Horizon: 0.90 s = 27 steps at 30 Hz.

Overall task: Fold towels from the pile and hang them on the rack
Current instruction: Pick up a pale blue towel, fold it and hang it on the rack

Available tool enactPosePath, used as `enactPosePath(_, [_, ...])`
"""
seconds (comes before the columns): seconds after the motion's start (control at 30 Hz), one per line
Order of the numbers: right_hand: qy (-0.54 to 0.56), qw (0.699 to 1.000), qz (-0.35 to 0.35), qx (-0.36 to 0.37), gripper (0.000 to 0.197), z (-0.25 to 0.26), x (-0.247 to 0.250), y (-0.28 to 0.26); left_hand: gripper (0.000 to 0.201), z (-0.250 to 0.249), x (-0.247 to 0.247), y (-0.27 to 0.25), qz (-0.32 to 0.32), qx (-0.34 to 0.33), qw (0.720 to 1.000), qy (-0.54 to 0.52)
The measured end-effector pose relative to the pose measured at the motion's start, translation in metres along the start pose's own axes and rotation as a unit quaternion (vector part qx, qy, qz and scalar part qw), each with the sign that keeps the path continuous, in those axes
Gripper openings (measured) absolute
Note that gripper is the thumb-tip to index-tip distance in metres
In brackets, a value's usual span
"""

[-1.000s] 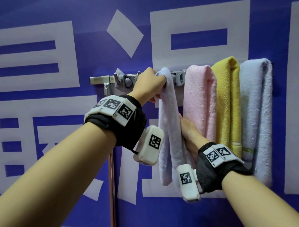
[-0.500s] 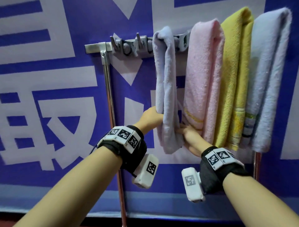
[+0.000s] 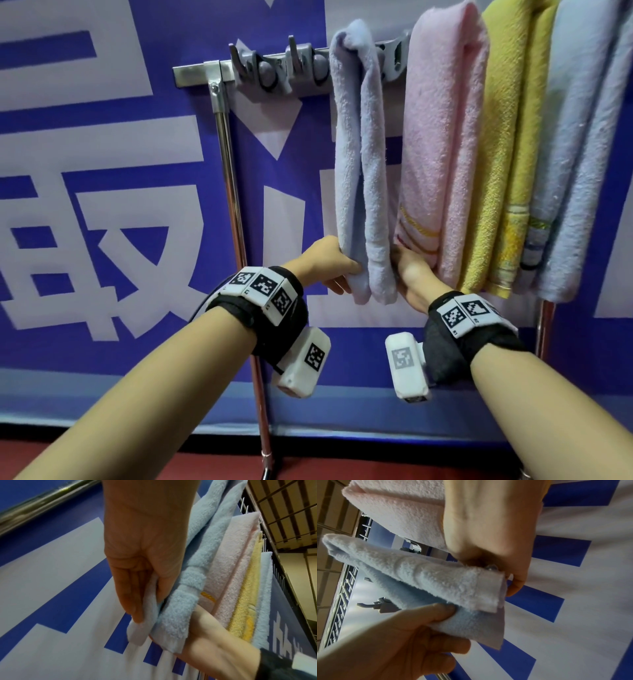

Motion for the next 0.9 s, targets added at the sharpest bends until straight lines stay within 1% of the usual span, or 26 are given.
enactPosePath(0.07, [-0.027, 1.0, -0.008, -0.004, 0.034, 0.0, -0.002, -0.001, 0.018, -0.002, -0.006, -0.003, 0.031, 0.01, 0.999, 0.014])
enactPosePath(0.1, [-0.04, 0.999, -0.01, -0.007, 0.035, -0.001, -0.002, 0.0, 0.019, -0.004, -0.007, -0.004, 0.034, 0.012, 0.999, 0.019])
enactPosePath(0.23, [-0.07, 0.997, -0.006, -0.02, 0.041, -0.006, -0.004, 0.003, 0.023, -0.009, -0.001, -0.007, 0.013, 0.011, 1.0, 0.011])
enactPosePath(0.33, [-0.059, 0.998, -0.019, -0.026, 0.036, -0.008, -0.001, -0.001, 0.027, -0.011, 0.004, -0.008, 0.0, 0.013, 1.0, 0.016])
enactPosePath(0.4, [-0.045, 0.999, -0.004, -0.018, 0.035, -0.008, -0.003, -0.002, 0.025, -0.013, 0.003, -0.011, 0.003, 0.011, 0.999, 0.036])
enactPosePath(0.47, [-0.038, 0.999, -0.004, -0.008, 0.037, -0.003, -0.006, -0.006, 0.021, -0.014, 0.002, -0.014, 0.02, 0.01, 0.998, 0.054])
enactPosePath(0.53, [-0.006, 0.999, 0.0, 0.032, 0.034, 0.011, -0.008, -0.011, 0.022, -0.016, 0.002, -0.017, 0.05, 0.017, 0.996, 0.07])
enactPosePath(0.57, [0.01, 0.998, 0.001, 0.057, 0.032, 0.021, -0.009, -0.012, 0.021, -0.018, 0.006, -0.018, 0.056, 0.018, 0.996, 0.074])
enactPosePath(0.6, [0.023, 0.997, 0.006, 0.079, 0.032, 0.033, -0.011, -0.016, 0.02, -0.022, 0.013, -0.018, 0.046, 0.013, 0.996, 0.07])
enactPosePath(0.63, [0.027, 0.994, 0.019, 0.105, 0.032, 0.049, -0.015, -0.02, 0.022, -0.028, 0.024, -0.017, 0.017, 0.001, 0.998, 0.059])
enactPosePath(0.73, [0.004, 0.979, 0.059, 0.195, 0.027, 0.11, -0.033, -0.029, 0.039, -0.055, 0.066, -0.011, -0.117, -0.054, 0.992, -0.005])
enactPosePath(0.8, [-0.035, 0.962, 0.075, 0.261, 0.031, 0.151, -0.045, -0.035, 0.042, -0.081, 0.09, -0.013, -0.19, -0.103, 0.976, -0.028])
enactPosePath(0.9, [-0.113, 0.93, 0.057, 0.345, 0.034, 0.207, -0.057, -0.048, 0.039, -0.116, 0.115, -0.025, -0.285, -0.167, 0.944, -0.017])
Point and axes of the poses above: each hand's wrist, its own y-axis towards the middle knuckle, its own x-axis out of the back of the hand, z = x × y, the point moved 7 cm from there along y, towards the middle knuckle, and after that the axes turned 5 degrees about z, right-handed, at the moved point
